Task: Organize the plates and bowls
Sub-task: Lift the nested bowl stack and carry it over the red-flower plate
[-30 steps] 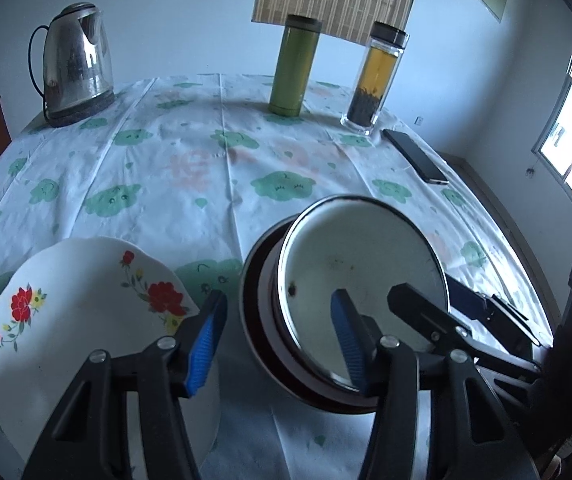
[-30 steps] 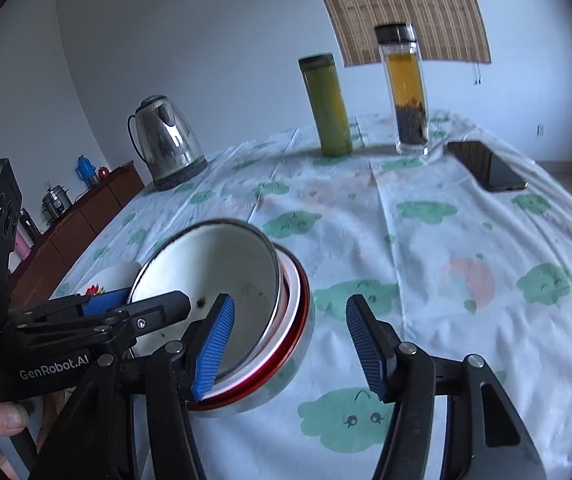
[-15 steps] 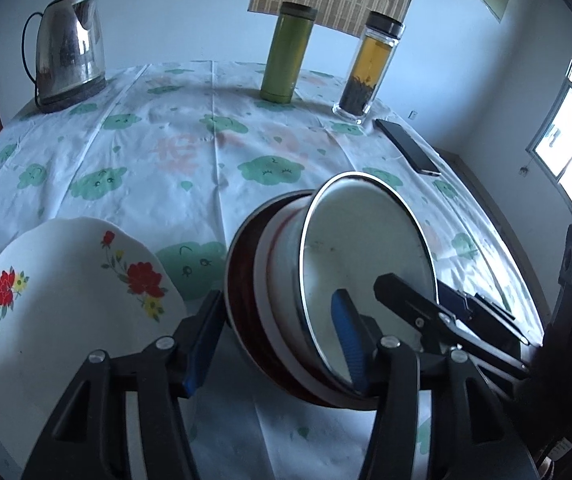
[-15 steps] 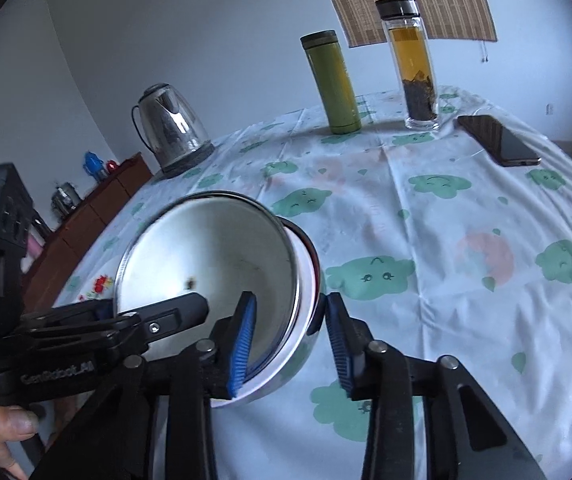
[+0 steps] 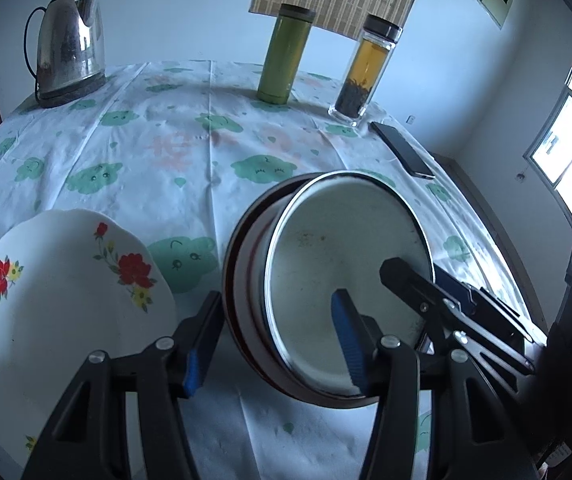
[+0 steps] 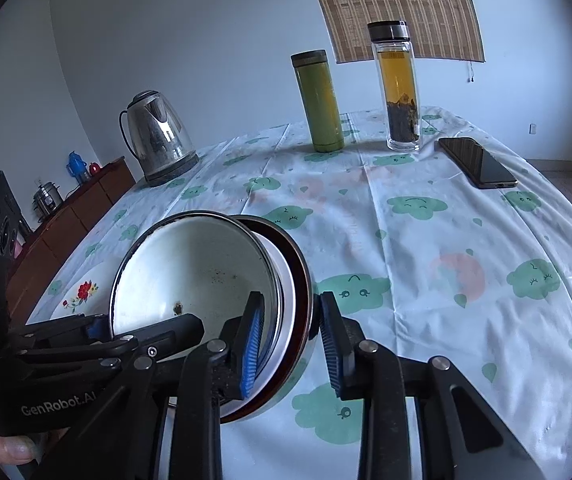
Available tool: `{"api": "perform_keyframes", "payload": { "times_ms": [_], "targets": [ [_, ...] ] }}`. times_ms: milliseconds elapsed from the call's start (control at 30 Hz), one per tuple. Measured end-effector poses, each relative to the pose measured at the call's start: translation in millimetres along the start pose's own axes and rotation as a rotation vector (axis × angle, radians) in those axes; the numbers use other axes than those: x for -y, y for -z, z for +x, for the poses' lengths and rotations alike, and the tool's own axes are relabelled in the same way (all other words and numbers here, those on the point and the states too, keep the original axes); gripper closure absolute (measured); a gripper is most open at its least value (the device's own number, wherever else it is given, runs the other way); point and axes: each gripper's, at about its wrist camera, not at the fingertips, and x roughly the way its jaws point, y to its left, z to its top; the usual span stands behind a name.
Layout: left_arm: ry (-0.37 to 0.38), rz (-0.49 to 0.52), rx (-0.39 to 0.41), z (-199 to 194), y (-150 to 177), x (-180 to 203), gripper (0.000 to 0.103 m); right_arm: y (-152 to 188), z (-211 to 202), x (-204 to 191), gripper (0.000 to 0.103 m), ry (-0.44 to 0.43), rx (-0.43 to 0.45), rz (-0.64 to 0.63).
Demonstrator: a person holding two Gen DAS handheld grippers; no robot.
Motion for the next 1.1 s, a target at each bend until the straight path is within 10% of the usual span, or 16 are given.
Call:
{"api": "perform_keyframes", "payload": {
  "times_ms": [1100],
  "targets": [
    [-0.042, -0.005, 0.168, -53, -5, -6, 0.049, -8, -14, -23, 0.079, -0.041, 0.031, -0.016]
  ]
}}
